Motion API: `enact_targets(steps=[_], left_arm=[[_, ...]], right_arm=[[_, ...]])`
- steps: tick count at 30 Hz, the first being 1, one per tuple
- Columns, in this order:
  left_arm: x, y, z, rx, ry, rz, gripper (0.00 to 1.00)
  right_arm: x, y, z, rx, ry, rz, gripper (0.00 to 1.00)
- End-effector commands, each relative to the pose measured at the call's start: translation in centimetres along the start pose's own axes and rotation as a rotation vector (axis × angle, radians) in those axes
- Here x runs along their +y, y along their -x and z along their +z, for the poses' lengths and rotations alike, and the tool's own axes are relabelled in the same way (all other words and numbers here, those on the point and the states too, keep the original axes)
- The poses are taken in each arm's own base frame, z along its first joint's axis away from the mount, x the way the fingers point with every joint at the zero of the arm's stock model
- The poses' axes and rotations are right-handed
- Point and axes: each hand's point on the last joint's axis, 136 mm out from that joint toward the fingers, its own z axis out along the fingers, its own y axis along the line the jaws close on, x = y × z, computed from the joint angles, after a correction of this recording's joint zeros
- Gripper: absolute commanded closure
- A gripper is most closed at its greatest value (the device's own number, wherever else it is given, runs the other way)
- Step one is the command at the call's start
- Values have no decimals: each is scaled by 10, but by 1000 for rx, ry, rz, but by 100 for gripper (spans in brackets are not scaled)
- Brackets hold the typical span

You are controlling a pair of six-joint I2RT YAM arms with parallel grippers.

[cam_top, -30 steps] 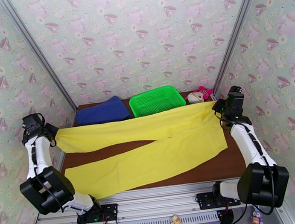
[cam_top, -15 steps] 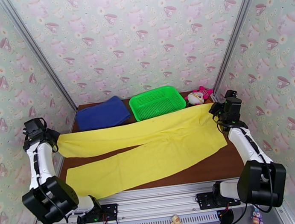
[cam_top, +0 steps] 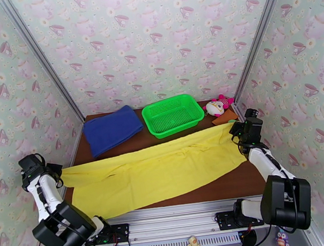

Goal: Fold and stack the trousers

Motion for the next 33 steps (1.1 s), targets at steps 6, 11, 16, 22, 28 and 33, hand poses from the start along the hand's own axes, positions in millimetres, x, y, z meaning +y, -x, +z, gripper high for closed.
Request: enact_targets(steps=[6, 11, 16, 22, 28, 33], left_arm=[[21, -2, -15, -46, -34, -97, 100], [41, -13, -15, -53, -34, -155, 100], [51, -14, -16, -87, -39, -195, 100], [51, -13, -15, -86, -38, -200, 100], [49, -9, -6, -32, -31, -225, 100], [72, -16, -10, -75, 13, -268, 100]], right_arm=[[-30, 24, -20, -138, -96, 19, 100], [-47, 12, -22, -125, -159, 52, 100], [-56, 6, -28, -131, -192, 74, 100], [-62, 4, -30, -118, -222, 84, 100], [-74, 3, -32, -118, -274, 105, 100], [-85, -3, -35, -124, -312, 132, 100]])
